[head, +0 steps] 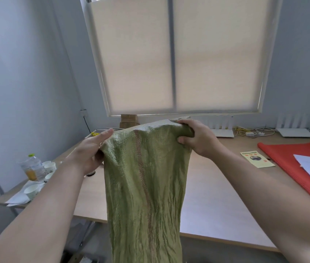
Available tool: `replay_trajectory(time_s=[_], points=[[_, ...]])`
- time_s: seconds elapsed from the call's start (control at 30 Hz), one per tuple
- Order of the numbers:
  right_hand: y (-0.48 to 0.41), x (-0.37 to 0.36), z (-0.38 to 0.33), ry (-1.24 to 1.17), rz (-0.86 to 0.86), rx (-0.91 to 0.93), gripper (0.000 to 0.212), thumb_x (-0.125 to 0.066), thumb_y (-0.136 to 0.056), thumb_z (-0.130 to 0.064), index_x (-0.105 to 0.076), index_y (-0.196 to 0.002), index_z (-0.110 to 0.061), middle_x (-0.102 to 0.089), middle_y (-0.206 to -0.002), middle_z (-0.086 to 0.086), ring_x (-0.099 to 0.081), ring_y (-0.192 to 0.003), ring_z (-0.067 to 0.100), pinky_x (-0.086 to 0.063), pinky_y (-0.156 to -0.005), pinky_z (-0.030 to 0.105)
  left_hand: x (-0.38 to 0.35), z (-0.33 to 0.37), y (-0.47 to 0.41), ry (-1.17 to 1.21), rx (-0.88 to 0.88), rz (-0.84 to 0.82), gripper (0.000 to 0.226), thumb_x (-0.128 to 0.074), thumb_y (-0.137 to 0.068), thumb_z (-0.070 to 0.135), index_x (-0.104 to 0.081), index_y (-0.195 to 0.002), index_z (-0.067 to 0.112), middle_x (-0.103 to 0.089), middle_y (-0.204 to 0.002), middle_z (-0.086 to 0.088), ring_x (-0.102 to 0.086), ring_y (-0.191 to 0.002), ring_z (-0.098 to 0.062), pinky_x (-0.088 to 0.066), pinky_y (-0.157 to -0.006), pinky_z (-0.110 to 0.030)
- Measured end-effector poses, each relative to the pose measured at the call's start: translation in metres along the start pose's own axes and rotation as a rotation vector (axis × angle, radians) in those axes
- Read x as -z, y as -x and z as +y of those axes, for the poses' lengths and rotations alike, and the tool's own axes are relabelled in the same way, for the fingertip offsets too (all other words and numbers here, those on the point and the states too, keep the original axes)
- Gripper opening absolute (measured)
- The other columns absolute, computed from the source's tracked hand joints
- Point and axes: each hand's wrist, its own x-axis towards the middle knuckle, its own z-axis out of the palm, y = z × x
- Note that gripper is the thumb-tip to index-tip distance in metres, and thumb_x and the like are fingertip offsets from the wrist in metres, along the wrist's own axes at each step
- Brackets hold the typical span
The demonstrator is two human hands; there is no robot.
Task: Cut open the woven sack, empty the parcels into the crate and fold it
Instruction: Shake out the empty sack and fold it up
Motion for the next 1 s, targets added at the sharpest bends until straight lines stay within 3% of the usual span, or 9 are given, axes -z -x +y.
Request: replay_trajectory(time_s=[0.1, 0.2, 0.3, 0.47, 0.57, 0.67, 0.8, 0.9, 1.0], points=[[0.0, -0.002, 0.004, -0.081, 0.053, -0.056, 0.041, -0.074, -0.085, -0.016, -0.062, -0.123, -0.024, -0.065, -0.111, 0.001, -0.061, -0.104, 0.02, -0.05, -0.084, 0.027, 0.011, -0.006, -0.005, -0.049, -0.069, -0.082, 0.085, -0.074, -0.085, 0.014, -0.028, -0.156, 0.018, -0.043, -0.153, -0.016, -0.067, -0.109, -0.02, -0.058, -0.082, -0.033], [0.0, 0.001, 0.004, -0.09, 0.051, -0.071, 0.036, -0.072, -0.086, -0.02, -0.062, -0.121, -0.024, -0.067, -0.107, 0.001, -0.063, -0.102, 0.02, -0.052, -0.089, 0.036, 0.015, -0.011, -0.009, -0.226, -0.187, -0.134, 0.131, -0.088, -0.055, 0.015, -0.01, -0.155, 0.046, -0.032, -0.156, -0.006, -0.059, -0.123, -0.024, -0.056, -0.084, -0.034], [-0.002, 0.004, 0.004, -0.194, 0.048, -0.106, 0.038, -0.073, -0.085, -0.022, -0.061, -0.121, -0.026, -0.068, -0.109, 0.001, -0.064, -0.101, 0.018, -0.054, -0.087, 0.034, 0.01, -0.014, -0.004, -0.385, -0.248, -0.078, 0.117, -0.087, -0.049, 0.023, -0.029, -0.149, 0.037, -0.056, -0.133, -0.01, -0.065, -0.112, -0.027, -0.055, -0.087, -0.038], [-0.002, 0.008, -0.003, -0.501, 0.072, -0.153, 0.01, -0.07, -0.087, -0.007, -0.067, -0.092, -0.015, -0.065, -0.084, 0.008, -0.06, -0.075, 0.019, -0.049, -0.068, 0.032, 0.012, -0.016, -0.006, -0.492, -0.342, 0.094, 0.083, -0.088, -0.049, 0.045, -0.059, -0.125, 0.028, -0.066, -0.118, -0.008, -0.065, -0.109, -0.024, -0.053, -0.1, -0.044], [-0.002, 0.01, -0.004, -0.569, 0.089, -0.154, 0.007, -0.075, -0.077, -0.017, -0.07, -0.082, -0.017, -0.061, -0.091, 0.014, -0.06, -0.076, 0.02, -0.048, -0.066, 0.03, 0.011, -0.021, -0.01, -0.472, -0.379, 0.118, 0.07, -0.087, -0.057, 0.045, -0.063, -0.12, 0.028, -0.068, -0.116, -0.005, -0.065, -0.113, -0.024, -0.053, -0.1, -0.043], [0.0, 0.007, -0.008, -0.693, 0.063, -0.198, 0.007, -0.067, -0.091, -0.013, -0.063, -0.095, -0.018, -0.063, -0.09, 0.006, -0.061, -0.075, 0.017, -0.051, -0.061, 0.029, 0.008, -0.025, -0.018, -0.373, -0.396, 0.121, 0.05, -0.079, -0.082, 0.026, -0.055, -0.126, 0.021, -0.066, -0.121, -0.009, -0.063, -0.116, -0.027, -0.053, -0.096, -0.041], [0.002, 0.003, -0.015, -0.773, 0.047, -0.238, 0.051, -0.068, -0.092, -0.015, -0.039, -0.133, -0.025, -0.064, -0.109, 0.008, -0.068, -0.085, 0.02, -0.06, -0.072, 0.036, 0.002, -0.024, -0.024, -0.248, -0.37, 0.197, 0.044, -0.072, -0.09, 0.031, -0.043, -0.123, 0.028, -0.063, -0.113, 0.0, -0.064, -0.11, -0.027, -0.055, -0.093, -0.047], [0.005, -0.001, -0.009, -0.748, -0.016, -0.178, 0.096, -0.073, -0.086, -0.003, -0.014, -0.151, -0.042, -0.064, -0.122, 0.006, -0.069, -0.109, 0.023, -0.057, -0.092, 0.042, 0.003, -0.021, -0.022, -0.32, -0.373, 0.283, 0.064, -0.075, -0.07, 0.062, -0.04, -0.119, 0.038, -0.061, -0.115, 0.001, -0.063, -0.11, -0.025, -0.053, -0.096, -0.051], [0.008, -0.01, -0.007, -0.649, 0.018, -0.13, 0.104, -0.072, -0.085, 0.003, -0.011, -0.154, -0.045, -0.061, -0.122, -0.01, -0.067, -0.109, 0.014, -0.056, -0.093, 0.043, 0.005, -0.019, -0.022, -0.376, -0.365, 0.305, 0.073, -0.069, -0.057, 0.076, -0.04, -0.114, 0.041, -0.061, -0.116, 0.003, -0.062, -0.11, -0.025, -0.051, -0.098, -0.052]])
